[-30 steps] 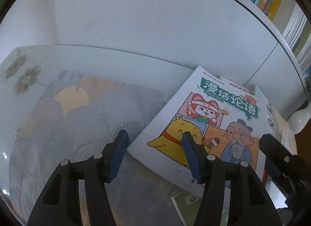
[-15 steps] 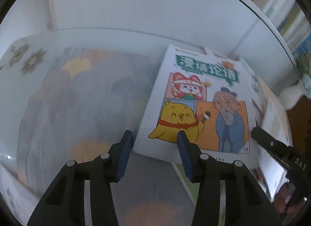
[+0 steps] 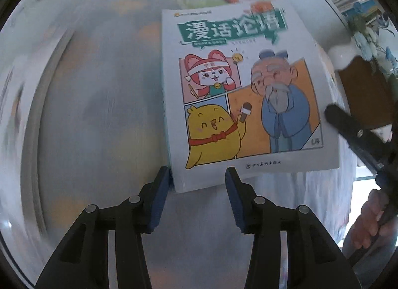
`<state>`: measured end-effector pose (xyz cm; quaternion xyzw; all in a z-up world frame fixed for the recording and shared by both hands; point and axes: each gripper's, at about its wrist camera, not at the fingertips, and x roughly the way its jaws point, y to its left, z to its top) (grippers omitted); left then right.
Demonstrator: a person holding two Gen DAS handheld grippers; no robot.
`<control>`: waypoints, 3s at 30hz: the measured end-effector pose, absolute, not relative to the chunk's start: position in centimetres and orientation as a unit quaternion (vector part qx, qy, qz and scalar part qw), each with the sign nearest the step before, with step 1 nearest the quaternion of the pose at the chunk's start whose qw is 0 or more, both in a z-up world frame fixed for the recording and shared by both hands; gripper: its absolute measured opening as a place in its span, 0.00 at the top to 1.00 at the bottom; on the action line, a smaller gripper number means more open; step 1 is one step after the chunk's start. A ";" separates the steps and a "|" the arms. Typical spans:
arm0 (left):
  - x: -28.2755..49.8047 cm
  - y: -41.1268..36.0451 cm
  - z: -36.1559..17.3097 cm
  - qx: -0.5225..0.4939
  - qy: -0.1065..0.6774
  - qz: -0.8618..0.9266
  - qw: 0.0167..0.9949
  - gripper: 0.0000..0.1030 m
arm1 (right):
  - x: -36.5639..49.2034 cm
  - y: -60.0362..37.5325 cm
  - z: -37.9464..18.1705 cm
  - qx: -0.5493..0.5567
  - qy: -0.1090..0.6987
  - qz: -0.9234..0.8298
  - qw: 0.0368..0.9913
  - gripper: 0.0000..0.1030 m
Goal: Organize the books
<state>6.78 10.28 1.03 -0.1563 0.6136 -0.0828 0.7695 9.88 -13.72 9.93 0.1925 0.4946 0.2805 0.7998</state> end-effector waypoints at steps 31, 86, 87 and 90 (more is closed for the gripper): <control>-1.9 3.6 1.7 -0.044 0.619 -0.097 0.778 0.32 | -3.7 -15.0 6.4 0.019 0.584 0.243 0.774 0.17; -5.2 4.0 3.1 -0.063 0.552 -0.052 0.830 0.65 | -4.6 -15.6 3.1 0.237 0.577 0.323 0.712 0.89; -5.3 4.4 3.2 -0.067 0.548 -0.052 0.832 0.65 | -4.8 -14.6 3.6 0.211 0.577 0.327 0.718 0.89; -5.6 6.1 3.7 -0.097 0.536 -0.057 0.837 0.68 | -4.9 -12.5 4.7 0.172 0.569 0.336 0.731 0.88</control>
